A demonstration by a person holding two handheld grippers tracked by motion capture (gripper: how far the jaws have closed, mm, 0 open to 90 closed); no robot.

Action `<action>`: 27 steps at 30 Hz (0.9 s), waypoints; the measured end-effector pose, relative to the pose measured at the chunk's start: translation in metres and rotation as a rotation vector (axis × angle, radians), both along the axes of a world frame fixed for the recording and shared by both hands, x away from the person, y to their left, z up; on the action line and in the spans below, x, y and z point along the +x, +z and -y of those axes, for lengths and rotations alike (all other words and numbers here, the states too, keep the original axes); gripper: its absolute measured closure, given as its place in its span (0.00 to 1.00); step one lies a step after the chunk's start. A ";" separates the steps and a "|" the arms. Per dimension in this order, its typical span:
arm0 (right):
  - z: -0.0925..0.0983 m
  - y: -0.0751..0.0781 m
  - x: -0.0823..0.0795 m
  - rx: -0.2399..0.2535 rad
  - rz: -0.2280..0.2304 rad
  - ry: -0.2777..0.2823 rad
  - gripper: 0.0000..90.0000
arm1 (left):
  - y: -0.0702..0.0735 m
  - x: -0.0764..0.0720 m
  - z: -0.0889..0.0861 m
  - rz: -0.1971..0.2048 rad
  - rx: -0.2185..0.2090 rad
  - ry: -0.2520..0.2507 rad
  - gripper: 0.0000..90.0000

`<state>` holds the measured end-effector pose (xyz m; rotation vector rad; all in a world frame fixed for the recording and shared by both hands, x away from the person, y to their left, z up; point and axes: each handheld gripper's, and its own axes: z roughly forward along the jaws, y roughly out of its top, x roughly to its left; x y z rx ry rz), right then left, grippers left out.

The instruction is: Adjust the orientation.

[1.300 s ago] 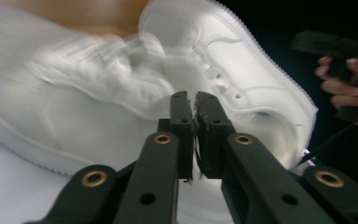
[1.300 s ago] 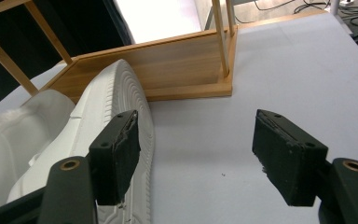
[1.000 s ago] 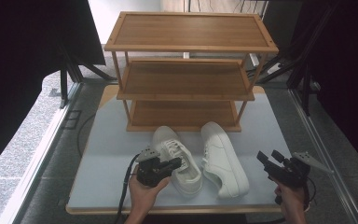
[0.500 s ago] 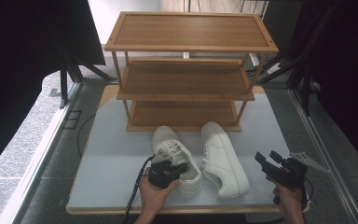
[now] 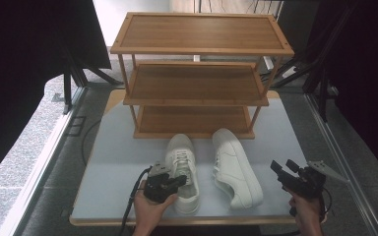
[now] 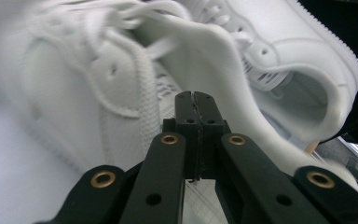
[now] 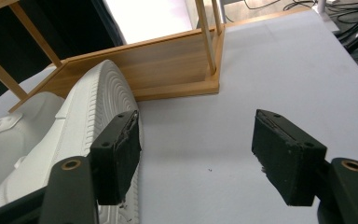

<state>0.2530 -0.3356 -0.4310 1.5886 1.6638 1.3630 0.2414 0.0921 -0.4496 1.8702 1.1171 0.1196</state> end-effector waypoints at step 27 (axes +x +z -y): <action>-0.006 -0.004 0.004 -0.028 -0.015 0.014 0.36 | 0.007 0.017 -0.062 -0.015 -0.041 0.022 1.00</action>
